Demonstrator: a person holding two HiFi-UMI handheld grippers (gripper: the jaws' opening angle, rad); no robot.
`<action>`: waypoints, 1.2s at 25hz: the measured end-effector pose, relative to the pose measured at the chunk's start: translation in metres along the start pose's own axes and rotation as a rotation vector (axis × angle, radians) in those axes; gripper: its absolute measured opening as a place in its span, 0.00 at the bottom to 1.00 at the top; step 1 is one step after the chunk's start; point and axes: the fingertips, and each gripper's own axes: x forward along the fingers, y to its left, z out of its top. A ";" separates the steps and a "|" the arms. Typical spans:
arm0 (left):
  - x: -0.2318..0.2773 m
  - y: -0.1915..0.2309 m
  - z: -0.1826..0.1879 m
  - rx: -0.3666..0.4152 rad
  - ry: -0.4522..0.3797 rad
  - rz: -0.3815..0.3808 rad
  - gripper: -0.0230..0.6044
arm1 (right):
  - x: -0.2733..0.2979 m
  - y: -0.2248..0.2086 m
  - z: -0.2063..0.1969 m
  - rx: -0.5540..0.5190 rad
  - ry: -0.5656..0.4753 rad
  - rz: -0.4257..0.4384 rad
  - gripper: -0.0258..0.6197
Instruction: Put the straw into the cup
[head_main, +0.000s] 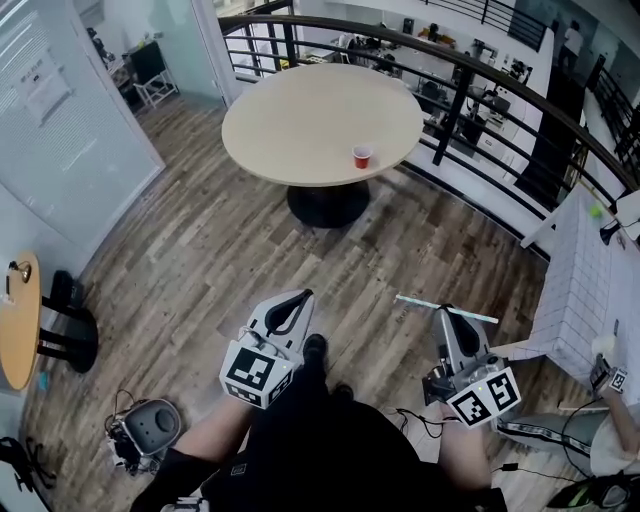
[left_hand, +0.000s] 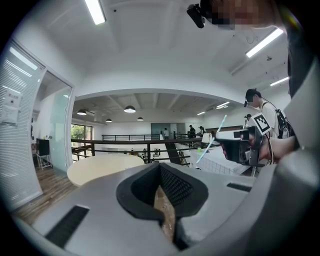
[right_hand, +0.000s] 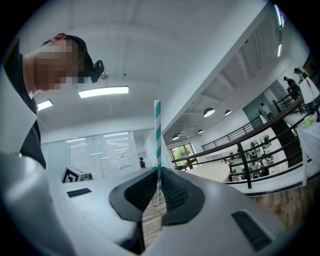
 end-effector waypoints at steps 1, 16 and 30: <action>0.005 0.002 0.000 0.000 -0.001 -0.001 0.05 | 0.002 -0.004 0.001 0.000 -0.001 -0.003 0.10; 0.095 0.101 0.004 -0.040 -0.014 0.005 0.05 | 0.121 -0.063 0.004 -0.018 0.041 -0.033 0.10; 0.184 0.261 0.024 -0.064 -0.020 -0.020 0.05 | 0.301 -0.093 0.014 -0.032 0.050 -0.078 0.10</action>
